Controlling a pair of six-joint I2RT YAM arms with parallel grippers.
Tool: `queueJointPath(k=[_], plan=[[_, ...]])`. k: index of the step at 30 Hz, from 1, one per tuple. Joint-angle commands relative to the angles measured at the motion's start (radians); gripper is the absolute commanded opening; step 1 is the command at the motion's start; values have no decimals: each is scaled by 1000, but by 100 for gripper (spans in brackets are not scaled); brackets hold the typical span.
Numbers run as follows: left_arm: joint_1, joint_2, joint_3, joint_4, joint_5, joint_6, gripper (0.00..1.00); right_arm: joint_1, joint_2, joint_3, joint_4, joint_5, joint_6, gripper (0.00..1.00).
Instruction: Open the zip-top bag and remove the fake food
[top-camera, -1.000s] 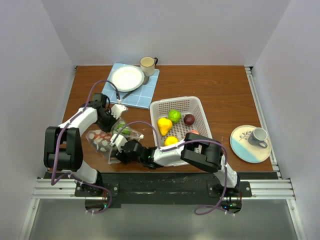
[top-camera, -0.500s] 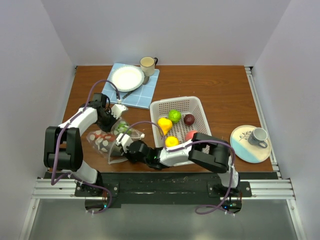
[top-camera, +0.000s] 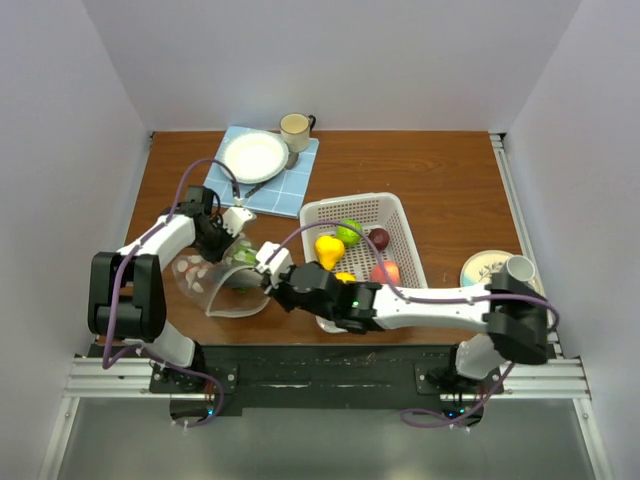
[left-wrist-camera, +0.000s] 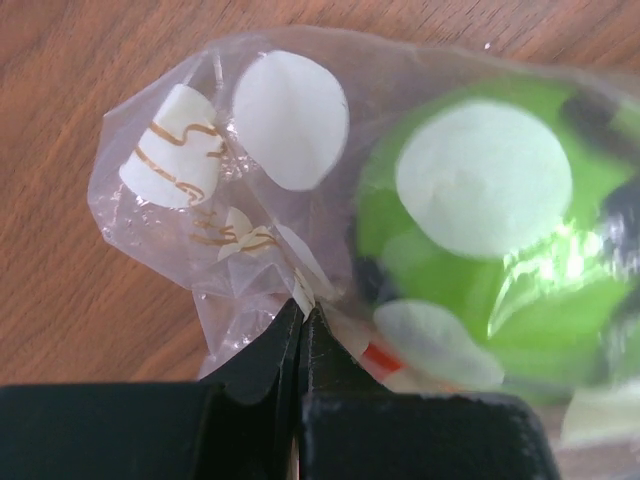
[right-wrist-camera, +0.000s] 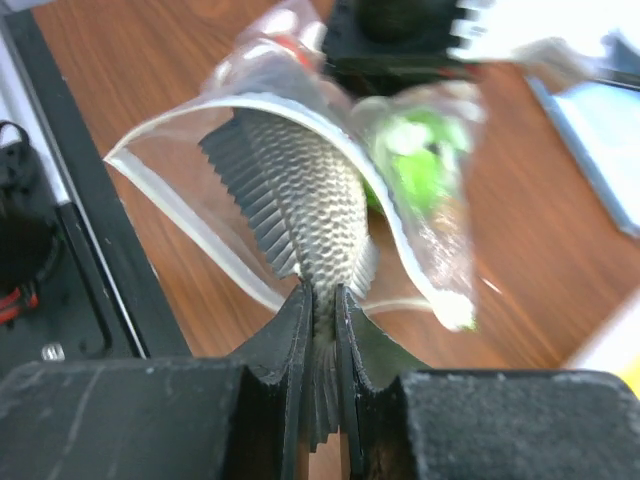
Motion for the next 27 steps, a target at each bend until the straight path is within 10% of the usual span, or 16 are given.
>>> queueJointPath(k=[1, 11, 18, 22, 27], plan=[[-1, 7, -1, 25, 9, 2, 0, -1, -199, -105, -193, 145, -21, 6], [-1, 14, 14, 17, 21, -7, 0, -1, -737, -326, -449, 483, 146, 9], [-1, 7, 31, -4, 34, -18, 0, -9, -692, -371, -439, 676, 166, 13], [-1, -7, 20, -4, 32, -21, 0, -11, -554, -320, -497, 764, 250, 61], [-1, 2, 17, -1, 29, -20, 0, 31, -433, -227, -385, 660, 139, 76]])
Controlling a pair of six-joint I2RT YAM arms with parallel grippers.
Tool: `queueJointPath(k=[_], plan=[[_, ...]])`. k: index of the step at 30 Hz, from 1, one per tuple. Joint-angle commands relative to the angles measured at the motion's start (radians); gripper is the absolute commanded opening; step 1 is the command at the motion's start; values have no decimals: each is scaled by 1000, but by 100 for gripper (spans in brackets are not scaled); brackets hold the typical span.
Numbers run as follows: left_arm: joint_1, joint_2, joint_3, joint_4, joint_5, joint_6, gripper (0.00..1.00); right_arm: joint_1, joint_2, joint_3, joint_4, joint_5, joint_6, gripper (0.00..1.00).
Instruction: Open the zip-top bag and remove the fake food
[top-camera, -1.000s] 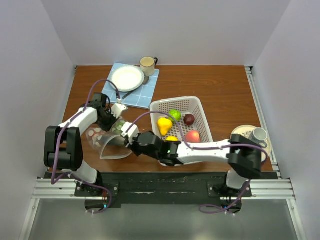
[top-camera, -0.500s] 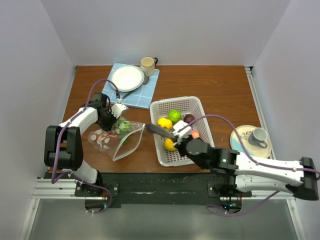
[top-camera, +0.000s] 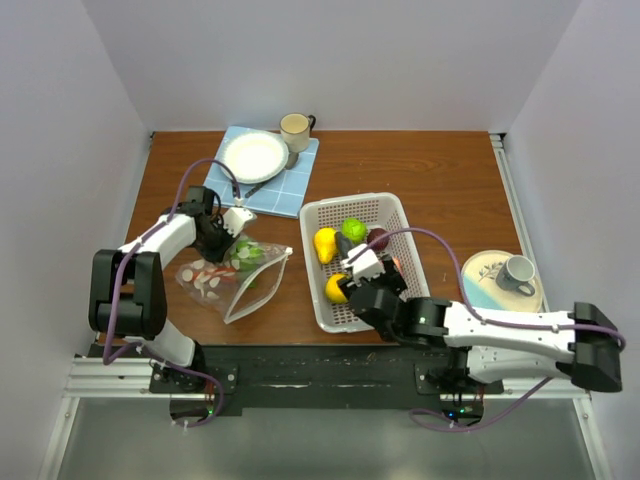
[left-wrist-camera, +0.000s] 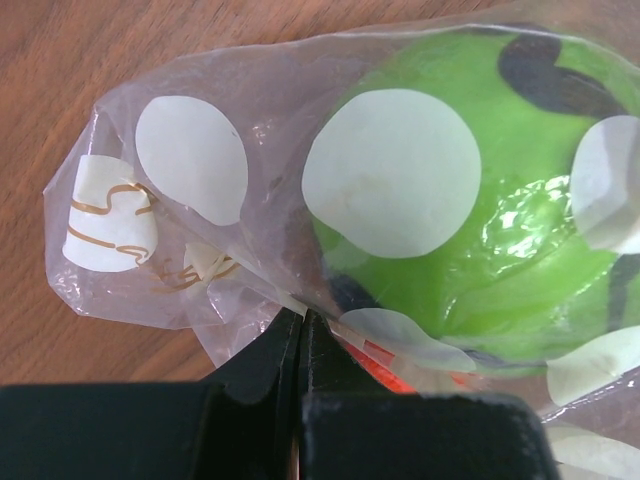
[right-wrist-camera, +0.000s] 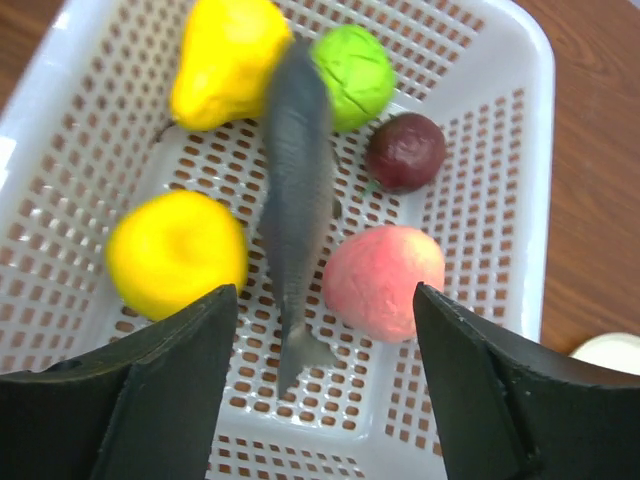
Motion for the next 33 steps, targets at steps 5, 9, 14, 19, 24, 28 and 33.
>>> queueJointPath(k=[5, 9, 14, 19, 24, 28, 33], plan=[[-1, -10, 13, 2, 19, -10, 0, 67, 187, 197, 352, -172, -130, 78], [-1, 5, 8, 19, 22, -9, 0, 76, 347, 280, 507, -276, -192, 81], [-1, 31, 8, 30, 25, -4, 0, 76, 617, 375, 619, -347, -216, 84], [-1, 34, -2, 44, 23, 11, 0, 55, 783, 485, 714, -365, -241, 84], [-1, 36, -7, 45, 19, 24, 0, 9, 874, 574, 728, -411, -204, 84], [-1, 36, -12, 45, 30, 28, 0, -17, 955, 639, 727, -451, -196, 83], [-1, 40, -18, 47, 31, 33, 0, -36, 1027, 705, 720, -485, -189, 82]])
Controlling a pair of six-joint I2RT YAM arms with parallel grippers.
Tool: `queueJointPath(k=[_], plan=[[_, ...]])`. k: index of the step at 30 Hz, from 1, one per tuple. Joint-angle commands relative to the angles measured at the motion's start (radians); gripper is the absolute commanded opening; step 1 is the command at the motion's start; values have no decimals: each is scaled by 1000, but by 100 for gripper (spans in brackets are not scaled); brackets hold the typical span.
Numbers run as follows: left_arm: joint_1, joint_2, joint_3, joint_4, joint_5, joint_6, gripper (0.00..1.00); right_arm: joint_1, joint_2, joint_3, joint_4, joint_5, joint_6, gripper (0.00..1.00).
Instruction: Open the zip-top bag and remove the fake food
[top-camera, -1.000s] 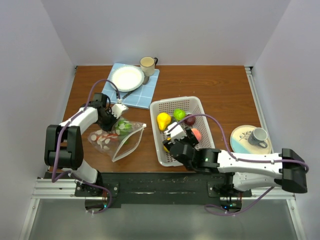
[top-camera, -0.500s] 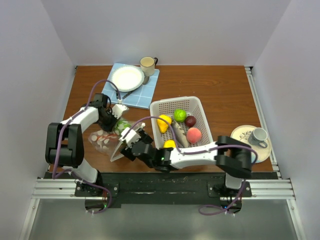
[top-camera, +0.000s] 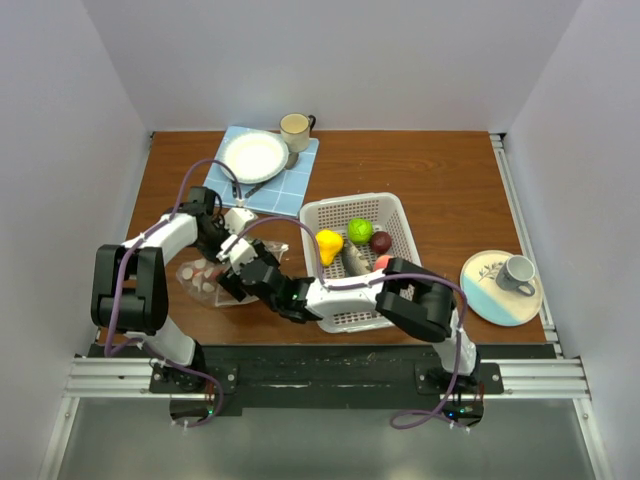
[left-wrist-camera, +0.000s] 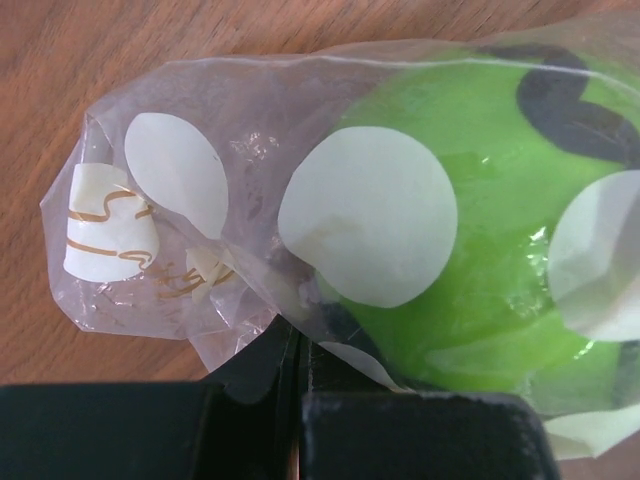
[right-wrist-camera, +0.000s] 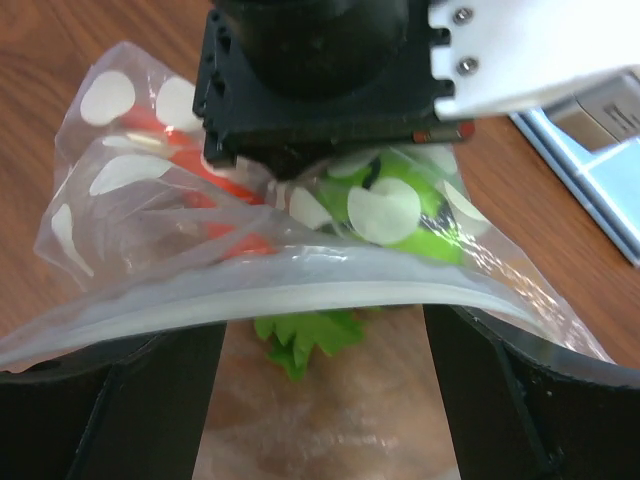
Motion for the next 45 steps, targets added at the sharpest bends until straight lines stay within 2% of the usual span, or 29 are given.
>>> queueJointPath(k=[1, 9, 17, 19, 20, 22, 23, 25, 26, 28, 31, 39, 45], plan=[[-1, 7, -19, 15, 24, 29, 0, -13, 46, 69, 43, -59, 26, 82], [-1, 6, -10, 9, 27, 32, 0, -31, 118, 67, 25, -133, 81, 76], [-1, 6, 3, -4, 24, 32, 0, -48, 157, 32, 60, -99, 135, 72], [-1, 4, 6, -8, 18, 37, 0, -51, 149, 14, 81, -102, 137, 64], [-1, 4, 6, -8, 17, 37, 0, -51, 146, 8, 84, -105, 138, 54], [-1, 4, 10, -11, 10, 40, 0, -54, 135, 1, 87, -108, 141, 41], [-1, 7, 12, -14, 10, 39, 0, -53, 128, -3, 87, -113, 140, 30], [-1, 9, 16, -15, 12, 39, 0, -53, 109, -6, 77, -113, 144, 19], [-1, 7, 18, -17, 10, 36, 0, -53, 103, -11, 61, -111, 146, 9], [-1, 9, 19, -17, 10, 37, 0, -53, 82, -22, 49, -108, 147, 0], [-1, 7, 18, -15, 9, 35, 0, -53, 19, -72, 52, -96, 146, 0], [-1, 10, 21, -12, 4, 29, 0, -45, -294, -296, 40, -67, 143, 0], [0, 13, 29, -14, 13, 20, 0, -27, -437, -400, 6, -56, 175, 0]])
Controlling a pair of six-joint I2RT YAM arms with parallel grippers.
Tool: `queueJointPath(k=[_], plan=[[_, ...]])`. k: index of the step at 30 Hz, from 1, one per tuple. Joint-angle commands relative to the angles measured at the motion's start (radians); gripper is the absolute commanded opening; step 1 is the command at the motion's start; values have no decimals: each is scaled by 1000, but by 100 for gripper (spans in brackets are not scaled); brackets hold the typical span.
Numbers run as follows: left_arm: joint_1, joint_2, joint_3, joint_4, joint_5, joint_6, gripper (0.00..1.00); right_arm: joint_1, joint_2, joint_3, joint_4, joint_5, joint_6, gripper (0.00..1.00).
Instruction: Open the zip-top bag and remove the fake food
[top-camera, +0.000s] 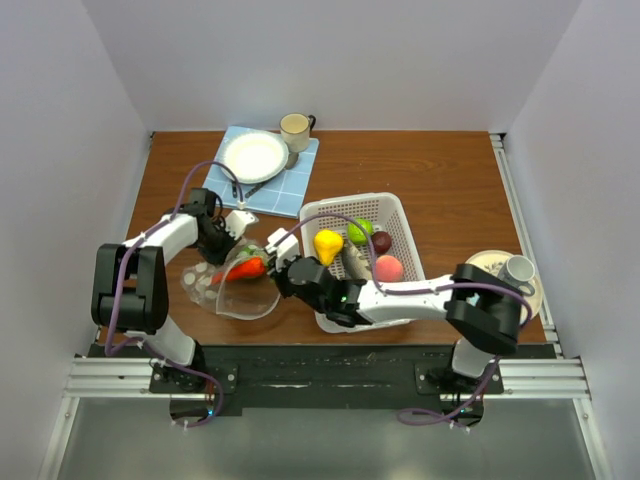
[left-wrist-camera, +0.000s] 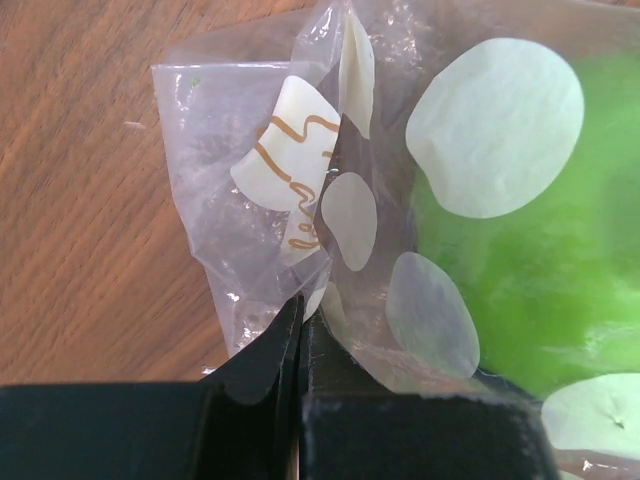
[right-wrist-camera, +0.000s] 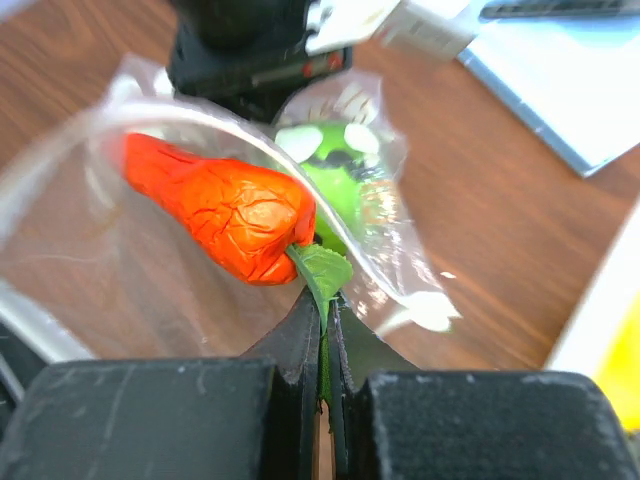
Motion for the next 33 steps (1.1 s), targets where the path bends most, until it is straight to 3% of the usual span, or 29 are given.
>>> queueJointPath(k=[1, 7, 12, 18, 19, 23, 24, 25, 27, 28, 31, 33], plan=[[0, 5, 31, 4, 4, 0, 0, 18, -103, -63, -13, 35, 39, 0], [0, -12, 20, 1, -5, 4, 0, 25, -227, -104, -94, 93, 27, 0], [0, -17, 14, 3, -2, 5, 0, 23, -408, -133, -390, 329, 39, 0], [0, -8, 19, 7, -1, 1, 0, 25, -694, -222, -762, 676, 308, 0], [0, -8, 22, 4, 1, -2, 0, 23, -715, -235, -804, 757, 396, 0], [0, -31, 54, -28, 24, -14, 0, 2, -703, -218, -953, 843, 522, 2], [0, -47, 77, -54, 30, -17, 0, -1, -675, -200, -983, 851, 544, 8], [0, -60, 91, -69, 36, -18, 0, 0, -599, -157, -1012, 857, 582, 30], [0, -93, 146, -126, 62, -28, 0, 0, -513, -99, -1145, 871, 659, 50], [0, -107, 167, -147, 74, -31, 0, -1, -433, -41, -1200, 880, 756, 69], [0, -156, 264, -230, 130, -46, 0, 6, -335, 41, -1346, 900, 874, 91], [0, -185, 316, -270, 176, -57, 0, 51, -296, 66, -1380, 939, 902, 95]])
